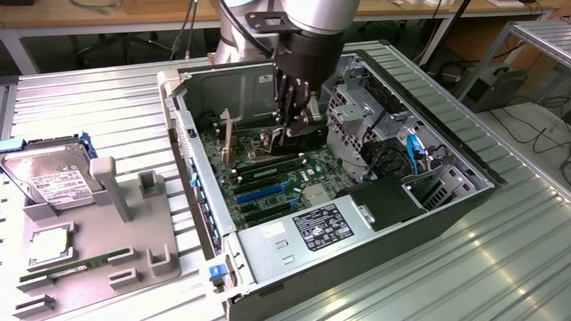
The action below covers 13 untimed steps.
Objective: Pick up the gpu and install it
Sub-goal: 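Insert the gpu into the slot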
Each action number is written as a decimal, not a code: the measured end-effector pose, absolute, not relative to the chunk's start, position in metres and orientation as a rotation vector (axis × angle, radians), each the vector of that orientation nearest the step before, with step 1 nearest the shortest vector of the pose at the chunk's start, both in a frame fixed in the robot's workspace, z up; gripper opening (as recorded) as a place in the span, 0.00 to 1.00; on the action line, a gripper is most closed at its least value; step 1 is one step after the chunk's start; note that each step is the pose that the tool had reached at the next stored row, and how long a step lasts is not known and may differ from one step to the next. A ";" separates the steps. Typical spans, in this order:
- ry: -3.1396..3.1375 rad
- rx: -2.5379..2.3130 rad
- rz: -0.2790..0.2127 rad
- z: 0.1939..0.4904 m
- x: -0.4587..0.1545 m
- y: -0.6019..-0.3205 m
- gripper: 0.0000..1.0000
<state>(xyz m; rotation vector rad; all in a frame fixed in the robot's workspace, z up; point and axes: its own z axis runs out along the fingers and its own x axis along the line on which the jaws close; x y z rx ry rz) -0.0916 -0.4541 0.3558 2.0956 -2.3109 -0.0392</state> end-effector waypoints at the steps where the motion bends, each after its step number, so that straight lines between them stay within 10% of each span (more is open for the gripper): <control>1: -2.304 2.104 -0.038 0.354 -0.093 -0.455 0.26; 13: -2.268 2.152 -0.028 0.338 -0.101 -0.456 0.26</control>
